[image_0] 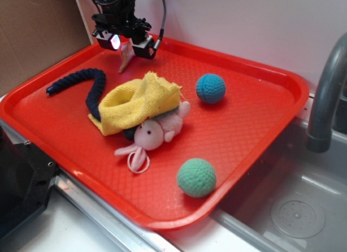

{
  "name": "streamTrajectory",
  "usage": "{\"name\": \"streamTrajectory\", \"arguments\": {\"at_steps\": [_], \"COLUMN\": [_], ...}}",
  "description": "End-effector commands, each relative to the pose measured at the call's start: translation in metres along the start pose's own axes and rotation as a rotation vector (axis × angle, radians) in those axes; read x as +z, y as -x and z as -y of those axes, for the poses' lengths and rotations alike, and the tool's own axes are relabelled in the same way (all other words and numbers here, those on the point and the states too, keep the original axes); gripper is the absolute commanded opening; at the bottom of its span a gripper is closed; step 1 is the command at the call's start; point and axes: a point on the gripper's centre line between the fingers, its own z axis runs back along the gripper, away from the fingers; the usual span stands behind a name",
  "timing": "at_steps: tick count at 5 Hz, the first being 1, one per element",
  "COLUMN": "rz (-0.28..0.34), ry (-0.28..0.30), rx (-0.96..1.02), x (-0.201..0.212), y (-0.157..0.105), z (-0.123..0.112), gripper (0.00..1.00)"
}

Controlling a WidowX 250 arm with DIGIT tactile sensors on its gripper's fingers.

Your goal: Grab the shell.

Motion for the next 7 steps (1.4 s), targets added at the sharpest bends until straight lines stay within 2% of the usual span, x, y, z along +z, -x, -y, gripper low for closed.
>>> {"name": "streamTrajectory", "arguments": {"at_steps": [1, 2, 3, 4, 5, 6, 7], "rz": [0.054, 0.040, 0.026, 0.019, -0.011, -0.081, -0.128], "ry": [-0.007, 0.015, 0.036, 0.103, 0.131, 0.226, 0.276], "rx": [-0.023, -0.049, -0.066, -0.094, -0.072, -0.084, -0.132], "x": [0.005, 0.014, 0.053, 0.111, 0.156, 0.194, 0.221], "y": [-0.019, -0.011, 0.003, 0.026, 0.040, 0.052, 0.061], "z": [0.009, 0.012, 0.008, 0.009, 0.013, 0.019, 0.026], "gripper": [0.93, 0.00, 0.00, 0.00, 0.00, 0.00, 0.00]}}
